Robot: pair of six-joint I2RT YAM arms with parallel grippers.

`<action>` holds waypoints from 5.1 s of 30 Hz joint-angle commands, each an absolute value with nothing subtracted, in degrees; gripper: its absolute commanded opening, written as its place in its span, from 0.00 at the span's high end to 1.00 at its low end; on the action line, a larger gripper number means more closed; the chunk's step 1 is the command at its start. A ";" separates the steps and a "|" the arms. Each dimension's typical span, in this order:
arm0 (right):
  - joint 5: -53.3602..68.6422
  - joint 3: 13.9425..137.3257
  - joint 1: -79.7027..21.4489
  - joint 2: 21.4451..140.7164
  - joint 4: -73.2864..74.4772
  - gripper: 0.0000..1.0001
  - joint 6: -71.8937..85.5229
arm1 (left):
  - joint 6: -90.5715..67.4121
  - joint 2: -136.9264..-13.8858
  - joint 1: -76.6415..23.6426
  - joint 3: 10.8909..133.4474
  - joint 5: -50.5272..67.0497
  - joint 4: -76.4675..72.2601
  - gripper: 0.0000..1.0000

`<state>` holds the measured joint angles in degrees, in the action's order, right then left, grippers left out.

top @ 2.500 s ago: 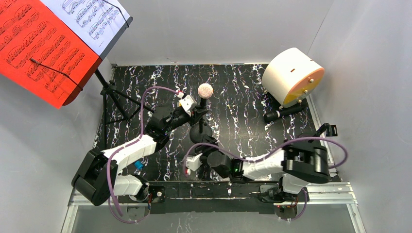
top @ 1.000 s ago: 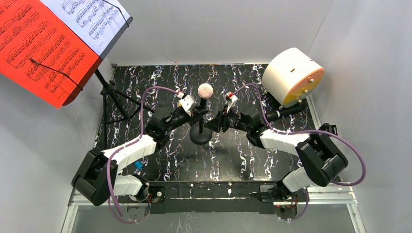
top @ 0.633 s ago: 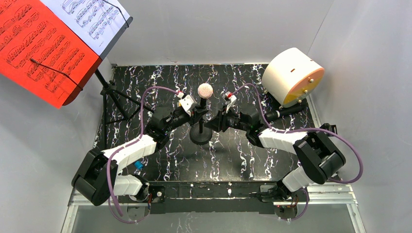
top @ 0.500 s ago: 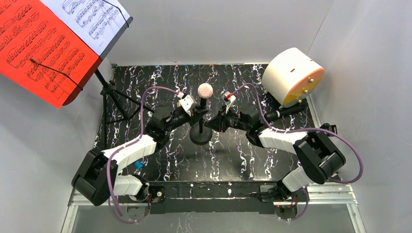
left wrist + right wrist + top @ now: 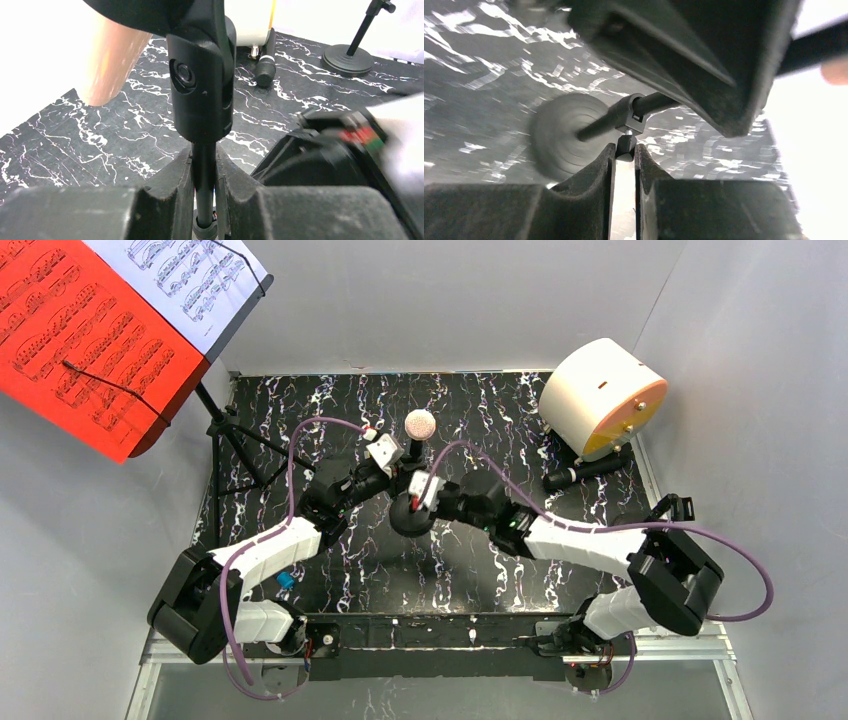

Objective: Pack up the instrument practice props
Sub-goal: Unscrew the knob on the microphone stand, then close the microphone stand at the center of the board.

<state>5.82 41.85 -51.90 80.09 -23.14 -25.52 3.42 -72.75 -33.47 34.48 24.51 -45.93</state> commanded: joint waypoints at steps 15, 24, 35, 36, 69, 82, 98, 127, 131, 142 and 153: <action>-37.70 31.38 -73.91 94.99 -54.37 0.91 -87.57 | 2.51 -73.16 -34.19 35.07 25.41 -49.51 1.00; -29.27 35.19 -73.94 77.28 -35.97 0.54 -48.16 | 2.38 -73.21 -34.19 34.62 25.42 -50.14 1.00; -29.22 34.74 -70.95 63.38 -42.98 0.29 -17.01 | 2.00 -72.97 -34.24 34.24 26.08 -51.10 1.00; -30.14 35.43 -70.62 63.07 -43.87 0.29 -15.45 | 1.97 -72.95 -34.26 34.15 26.10 -51.15 1.00; -32.12 45.64 -61.44 77.77 -55.88 0.46 2.89 | 2.11 -73.04 -34.44 33.65 27.25 -53.17 1.00; -21.34 41.43 -60.98 75.13 -55.24 0.99 0.09 | 0.43 -70.64 -34.98 32.69 25.57 -53.59 0.83; -15.23 32.26 -60.54 70.41 -57.50 0.99 -3.89 | -2.82 -54.79 -35.60 25.38 17.77 -45.36 0.53; -5.06 24.41 -57.79 77.56 -65.44 0.58 -0.97 | -3.96 -49.52 -35.60 24.94 15.42 -35.00 0.32; -4.08 25.85 -57.76 71.31 -56.74 0.39 -0.86 | -5.41 -50.62 -35.60 24.72 16.05 -36.50 0.31; -6.28 29.96 -57.81 51.03 -26.49 0.21 4.72 | -7.51 -51.35 -35.68 23.93 17.63 -39.46 0.29; -12.87 47.45 -57.83 44.70 -0.65 0.07 11.84 | -7.53 -52.21 -39.64 25.27 10.36 -32.72 0.29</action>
<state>-10.00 38.06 -57.60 42.48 -11.14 7.88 -7.16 -51.31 -37.87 23.94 14.52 -36.01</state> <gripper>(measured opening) 0.920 0.706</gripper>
